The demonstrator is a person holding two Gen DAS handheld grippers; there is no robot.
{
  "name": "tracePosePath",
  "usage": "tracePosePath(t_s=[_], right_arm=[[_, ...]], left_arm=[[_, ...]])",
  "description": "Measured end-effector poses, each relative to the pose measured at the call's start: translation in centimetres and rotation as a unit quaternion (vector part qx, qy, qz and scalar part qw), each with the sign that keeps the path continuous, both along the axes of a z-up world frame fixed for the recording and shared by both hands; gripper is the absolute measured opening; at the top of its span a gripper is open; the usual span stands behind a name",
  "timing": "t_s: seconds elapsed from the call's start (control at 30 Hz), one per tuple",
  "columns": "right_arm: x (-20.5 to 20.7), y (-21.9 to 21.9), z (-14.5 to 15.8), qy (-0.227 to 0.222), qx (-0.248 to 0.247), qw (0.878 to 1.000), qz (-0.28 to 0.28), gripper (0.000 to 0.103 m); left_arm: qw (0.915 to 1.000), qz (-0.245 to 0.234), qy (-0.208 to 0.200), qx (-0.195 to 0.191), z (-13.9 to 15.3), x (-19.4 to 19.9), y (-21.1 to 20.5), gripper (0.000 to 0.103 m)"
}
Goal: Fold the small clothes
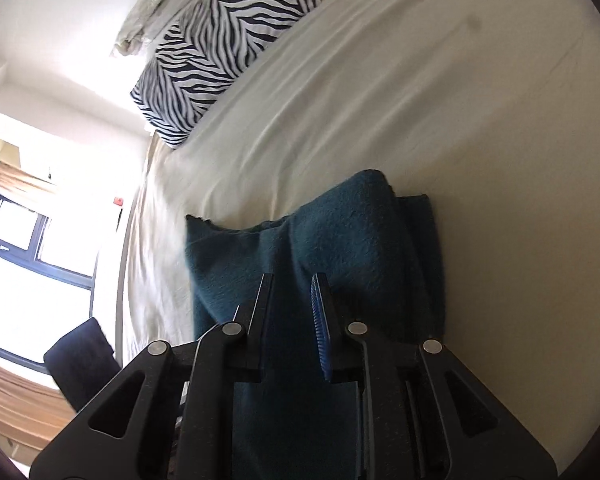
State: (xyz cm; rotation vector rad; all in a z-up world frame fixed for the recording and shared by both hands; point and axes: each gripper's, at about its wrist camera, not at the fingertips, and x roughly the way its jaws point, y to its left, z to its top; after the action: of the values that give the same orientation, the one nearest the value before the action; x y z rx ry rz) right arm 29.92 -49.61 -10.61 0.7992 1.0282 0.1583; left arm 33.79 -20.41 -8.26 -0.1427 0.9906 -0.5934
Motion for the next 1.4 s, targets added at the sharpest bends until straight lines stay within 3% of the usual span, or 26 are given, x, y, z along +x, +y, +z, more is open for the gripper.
tracePosePath(t_s=[0.03, 0.13, 0.3, 0.37, 0.47, 0.57, 0.67, 0.77, 0.87, 0.97, 1.03, 1.07, 1.13, 1.27, 1.33, 1.4], right_arm=[[0.5, -0.3, -1.0, 0.005, -0.012, 1.000, -0.010, 0.016], [1.1, -1.9, -2.7, -0.010, 0.005, 0.999, -0.031, 0.000], [0.4, -2.7, -1.7, -0.008, -0.020, 0.998, -0.063, 0.002], [-1.2, -2.0, 0.2, -0.018, -0.042, 0.997, -0.054, 0.005], [-5.3, -0.6, 2.7, -0.049, -0.021, 0.999, -0.010, 0.006], [-9.4, 1.7, 3.2, -0.051, -0.022, 0.998, 0.042, 0.006], [-12.1, 2.4, 0.5, -0.010, -0.042, 0.998, 0.053, 0.006], [-14.2, -0.1, -1.7, -0.012, 0.020, 1.000, 0.020, 0.003], [-15.9, -1.2, -0.2, -0.019, 0.013, 1.000, -0.004, 0.006], [-17.5, -0.6, 1.8, -0.046, 0.013, 0.999, 0.009, 0.007], [-17.9, 0.0, 1.8, -0.049, 0.007, 0.998, 0.024, 0.014], [-18.0, 0.1, 1.2, -0.035, -0.005, 0.999, 0.031, 0.024], [-18.1, -0.4, -0.4, -0.014, -0.008, 0.999, 0.035, 0.024], [-19.2, -1.3, 0.8, -0.036, -0.005, 0.999, 0.015, 0.025], [-19.2, -1.4, 2.0, -0.054, -0.017, 0.998, 0.007, 0.035], [-19.4, -1.9, 3.0, -0.065, -0.031, 0.997, -0.008, 0.062]], left_arm=[[1.0000, 0.003, -0.002, 0.000, -0.1, 0.1, 0.0, 0.056], [0.9998, 0.005, -0.016, 0.009, -0.3, 0.0, -0.3, 0.055], [0.9996, 0.011, -0.022, 0.013, 0.5, -0.6, 0.0, 0.054], [0.9997, 0.023, -0.011, 0.006, 1.5, -1.3, 1.3, 0.054], [0.9994, 0.029, 0.001, -0.016, 2.8, -3.5, 4.2, 0.053], [0.9992, 0.020, -0.006, 0.033, 2.3, -5.7, 4.5, 0.053], [0.9985, 0.016, 0.004, 0.051, 0.9, -6.0, 4.2, 0.052], [0.9971, 0.008, 0.005, 0.075, 0.8, -6.1, 3.4, 0.052], [0.9961, 0.005, 0.000, 0.089, 0.6, -6.2, 3.1, 0.052], [0.9953, 0.006, -0.007, 0.097, 0.4, -6.3, 2.7, 0.053], [0.9941, 0.004, -0.013, 0.108, 0.4, -6.5, 2.5, 0.053], [0.9937, 0.003, -0.014, 0.111, 0.4, -6.5, 2.4, 0.053], [0.9935, 0.001, -0.014, 0.113, 0.3, -6.5, 2.3, 0.053], [0.9936, 0.000, -0.015, 0.112, 0.2, -6.2, 2.5, 0.053], [0.9939, 0.001, -0.015, 0.110, 0.1, -6.3, 2.5, 0.053], [0.9941, 0.001, -0.014, 0.108, 0.2, -6.3, 2.6, 0.053]])
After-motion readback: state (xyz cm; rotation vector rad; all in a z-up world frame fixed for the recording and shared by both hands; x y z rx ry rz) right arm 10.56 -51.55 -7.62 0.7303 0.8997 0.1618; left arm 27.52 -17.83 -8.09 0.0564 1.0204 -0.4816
